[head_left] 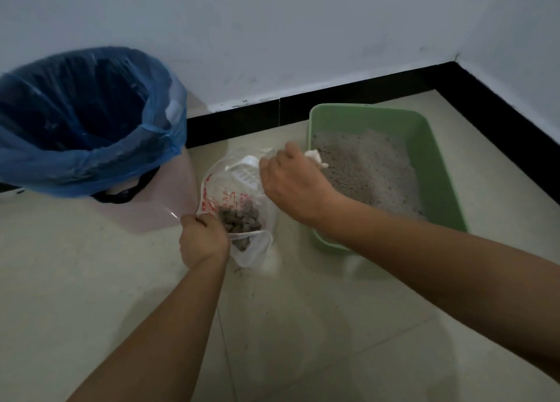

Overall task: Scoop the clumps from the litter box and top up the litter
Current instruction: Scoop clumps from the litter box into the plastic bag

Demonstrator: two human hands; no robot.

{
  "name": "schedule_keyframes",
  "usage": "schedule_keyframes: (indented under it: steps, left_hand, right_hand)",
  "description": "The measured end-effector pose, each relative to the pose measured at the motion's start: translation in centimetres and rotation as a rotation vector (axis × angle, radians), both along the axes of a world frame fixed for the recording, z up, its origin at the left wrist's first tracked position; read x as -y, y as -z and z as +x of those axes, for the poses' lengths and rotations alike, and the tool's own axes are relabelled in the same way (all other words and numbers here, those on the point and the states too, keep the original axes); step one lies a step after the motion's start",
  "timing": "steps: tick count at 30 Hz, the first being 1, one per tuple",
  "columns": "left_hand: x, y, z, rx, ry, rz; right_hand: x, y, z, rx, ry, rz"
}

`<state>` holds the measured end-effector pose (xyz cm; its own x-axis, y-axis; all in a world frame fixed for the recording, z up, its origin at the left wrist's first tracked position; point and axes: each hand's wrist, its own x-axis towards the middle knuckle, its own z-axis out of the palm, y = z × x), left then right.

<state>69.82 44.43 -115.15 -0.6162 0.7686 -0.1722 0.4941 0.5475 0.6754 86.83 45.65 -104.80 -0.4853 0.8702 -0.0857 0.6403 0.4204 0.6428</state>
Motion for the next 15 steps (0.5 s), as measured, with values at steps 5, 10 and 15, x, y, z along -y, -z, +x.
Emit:
schedule_keyframes:
  steps: [5,10,15]
  left_hand:
    - [-0.4,-0.2,0.8,-0.218,0.107,0.137]
    - [-1.7,-1.1,4.5,-0.188,0.33,0.381]
    - [-3.1,-2.3,10.7,-0.027,0.608,0.216]
  right_hand:
    - [-0.7,-0.9,3.9,-0.32,0.215,0.034]
    - [-0.4,-1.5,11.4,-0.587,0.529,0.126]
    - [0.5,0.8,19.0,-0.619,0.737,0.181]
